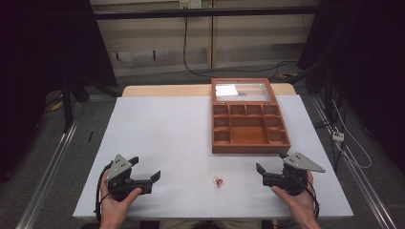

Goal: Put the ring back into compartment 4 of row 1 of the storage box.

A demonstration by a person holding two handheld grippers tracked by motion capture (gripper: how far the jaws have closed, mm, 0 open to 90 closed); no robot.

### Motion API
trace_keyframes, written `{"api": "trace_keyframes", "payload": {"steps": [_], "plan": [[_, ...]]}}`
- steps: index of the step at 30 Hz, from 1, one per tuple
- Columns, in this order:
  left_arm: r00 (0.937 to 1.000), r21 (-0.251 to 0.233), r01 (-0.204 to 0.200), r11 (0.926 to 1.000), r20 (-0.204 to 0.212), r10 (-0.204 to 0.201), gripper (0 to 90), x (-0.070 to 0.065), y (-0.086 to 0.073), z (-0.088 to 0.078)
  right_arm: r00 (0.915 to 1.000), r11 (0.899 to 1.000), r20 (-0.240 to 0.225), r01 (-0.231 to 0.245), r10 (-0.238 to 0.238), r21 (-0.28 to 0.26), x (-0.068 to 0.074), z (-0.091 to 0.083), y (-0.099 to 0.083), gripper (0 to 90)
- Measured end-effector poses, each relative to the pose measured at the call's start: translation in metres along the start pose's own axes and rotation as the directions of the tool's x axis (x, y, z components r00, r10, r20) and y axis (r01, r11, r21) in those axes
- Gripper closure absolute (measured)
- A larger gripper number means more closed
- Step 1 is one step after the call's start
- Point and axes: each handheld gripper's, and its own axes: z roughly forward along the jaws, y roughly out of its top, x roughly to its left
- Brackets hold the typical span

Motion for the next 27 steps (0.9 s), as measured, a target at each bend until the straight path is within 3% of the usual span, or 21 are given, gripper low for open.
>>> {"api": "trace_keyframes", "payload": {"steps": [10,13,20,27], "plan": [[1.0000,0.004,0.000,1.0000,-0.004,0.000,3.3,0.001,-0.001,0.000,0.9991,1.000,-0.042,0.001,0.000,0.031,-0.001,0.004,0.000,9.4],[0.9999,-0.008,0.010,0.9999,0.009,-0.010,3.2,0.001,-0.001,-0.001,0.9980,0.999,-0.062,0.015,-0.013,0.031,0.002,0.003,0.000,13.7],[0.9999,-0.002,-0.001,1.0000,0.010,0.001,3.0,0.001,-0.001,-0.001,0.9946,0.998,-0.098,0.039,-0.034,0.050,0.011,0.005,0.002,12.0],[0.9999,0.000,-0.010,1.0000,0.011,0.010,3.1,0.001,-0.002,-0.002,0.9918,0.995,-0.127,0.023,-0.011,0.095,0.018,0.005,0.003,12.1]]}}
